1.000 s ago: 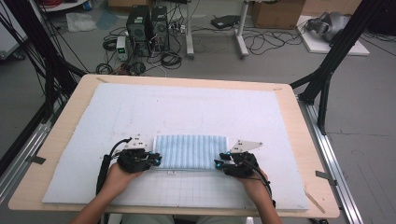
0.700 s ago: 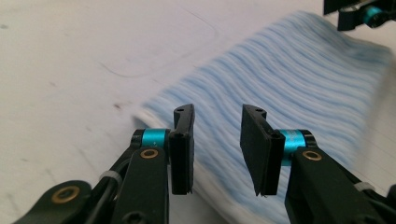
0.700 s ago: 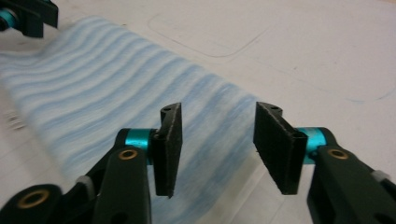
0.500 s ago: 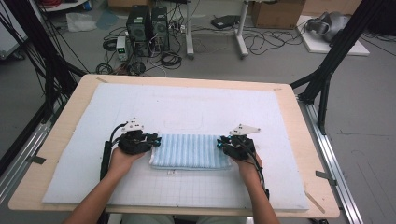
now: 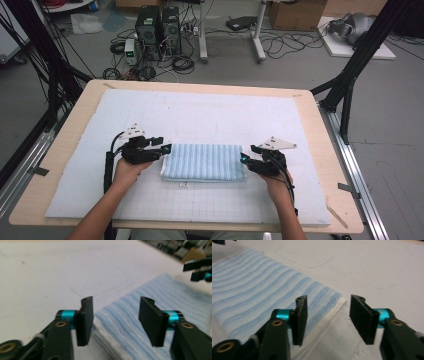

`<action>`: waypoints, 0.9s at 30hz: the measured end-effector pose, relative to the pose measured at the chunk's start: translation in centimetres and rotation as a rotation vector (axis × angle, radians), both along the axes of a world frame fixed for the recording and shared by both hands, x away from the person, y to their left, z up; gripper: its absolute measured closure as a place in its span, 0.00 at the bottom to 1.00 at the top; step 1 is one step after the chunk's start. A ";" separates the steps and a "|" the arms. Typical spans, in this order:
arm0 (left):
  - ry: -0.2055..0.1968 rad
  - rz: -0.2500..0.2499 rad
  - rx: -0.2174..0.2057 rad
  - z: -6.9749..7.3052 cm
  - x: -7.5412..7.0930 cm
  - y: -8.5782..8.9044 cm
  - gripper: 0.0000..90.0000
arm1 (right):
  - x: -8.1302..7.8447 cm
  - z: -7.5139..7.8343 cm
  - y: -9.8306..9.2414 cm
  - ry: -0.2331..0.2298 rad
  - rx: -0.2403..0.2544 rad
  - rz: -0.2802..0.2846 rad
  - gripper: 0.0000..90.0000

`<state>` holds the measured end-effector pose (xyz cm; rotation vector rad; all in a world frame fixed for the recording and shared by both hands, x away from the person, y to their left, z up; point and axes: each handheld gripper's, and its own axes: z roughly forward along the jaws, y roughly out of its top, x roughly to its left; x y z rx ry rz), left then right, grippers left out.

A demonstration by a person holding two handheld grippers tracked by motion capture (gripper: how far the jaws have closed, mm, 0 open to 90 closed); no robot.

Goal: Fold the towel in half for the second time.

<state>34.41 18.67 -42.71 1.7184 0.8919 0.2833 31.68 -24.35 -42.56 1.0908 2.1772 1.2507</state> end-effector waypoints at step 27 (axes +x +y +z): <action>-0.203 0.044 0.002 1.8 -2.3 5.0 0.24 | -3.5 2.3 -5.7 -0.111 0.013 -0.106 0.12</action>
